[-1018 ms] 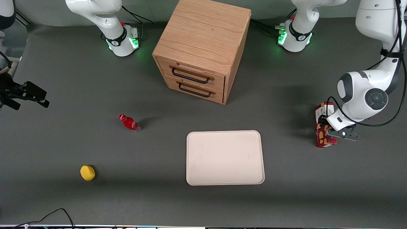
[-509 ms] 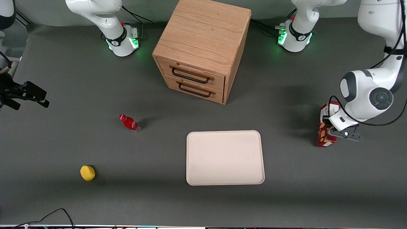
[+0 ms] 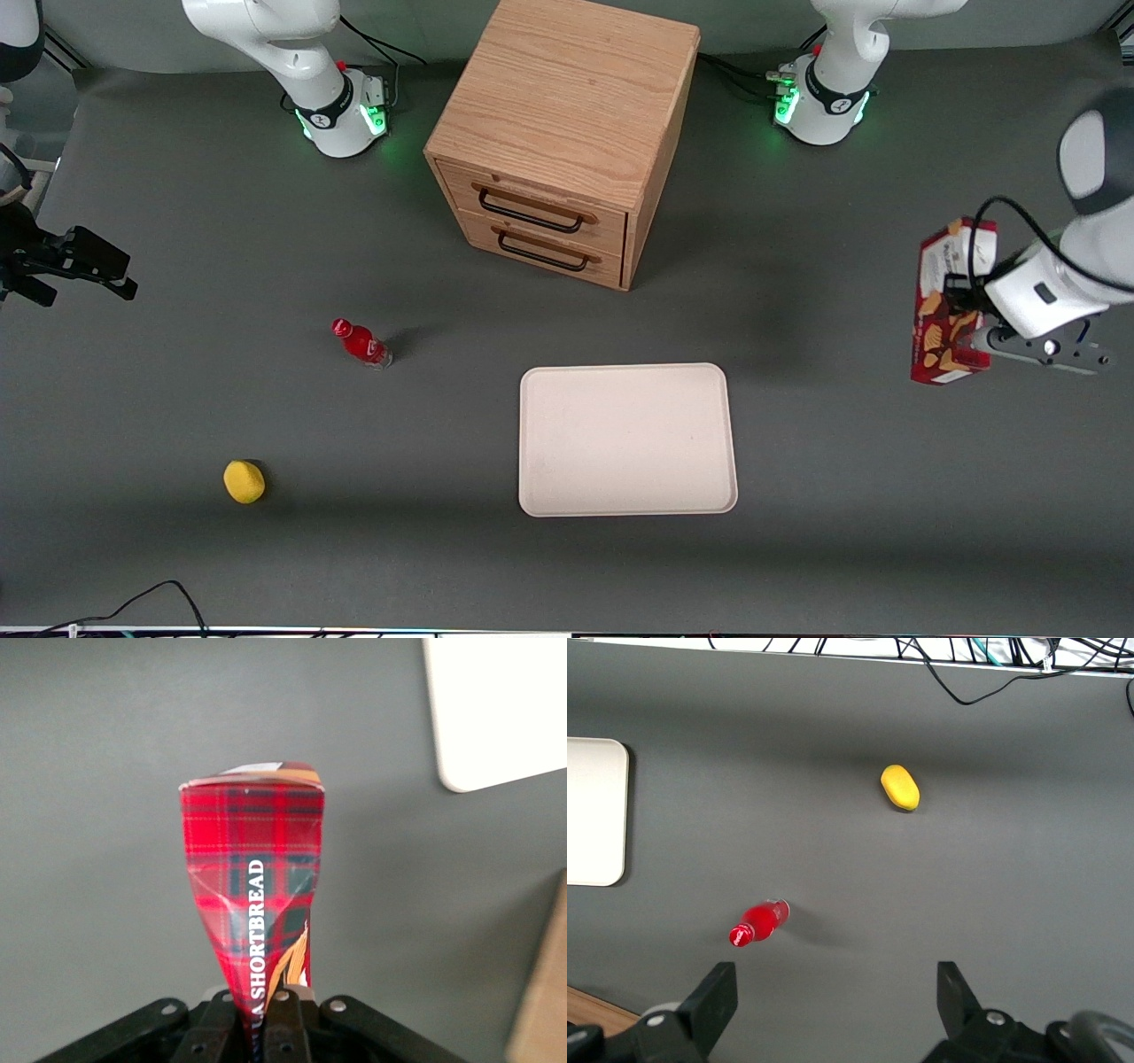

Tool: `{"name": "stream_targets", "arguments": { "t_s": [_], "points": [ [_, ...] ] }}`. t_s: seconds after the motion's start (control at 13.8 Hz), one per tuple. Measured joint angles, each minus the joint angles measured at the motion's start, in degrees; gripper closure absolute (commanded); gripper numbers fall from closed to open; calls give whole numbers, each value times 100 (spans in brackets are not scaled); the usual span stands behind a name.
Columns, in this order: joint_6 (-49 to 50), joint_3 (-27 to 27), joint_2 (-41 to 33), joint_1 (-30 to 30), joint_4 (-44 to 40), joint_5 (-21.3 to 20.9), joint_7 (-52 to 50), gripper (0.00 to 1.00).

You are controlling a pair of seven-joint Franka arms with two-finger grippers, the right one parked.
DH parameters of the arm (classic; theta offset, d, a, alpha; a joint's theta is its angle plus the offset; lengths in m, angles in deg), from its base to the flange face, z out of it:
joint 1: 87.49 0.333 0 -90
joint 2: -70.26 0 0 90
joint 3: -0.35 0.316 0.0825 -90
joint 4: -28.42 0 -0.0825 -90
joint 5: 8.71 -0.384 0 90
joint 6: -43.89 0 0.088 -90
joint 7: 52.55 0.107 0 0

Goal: Place red cookie box on tray
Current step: 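Lift the cookie box and carry it toward the cream tray, then lower the cookie box onto the tray's edge and open the gripper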

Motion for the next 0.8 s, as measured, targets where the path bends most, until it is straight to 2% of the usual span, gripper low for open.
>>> {"name": "stream_targets", "arguments": {
  "t_s": [0.22,0.36,0.58,0.8],
  "points": [
    [-53,-1125,319,-60,-374,2,-1962,100],
    [-895,-1677,890,-117,-371,-41,-2835,100],
    [-2435,-1848,2015,-179,-364,-362,-3142,100],
    [-3800,-1837,3027,-163,-381,-900,-3144,100]
  ]
}}
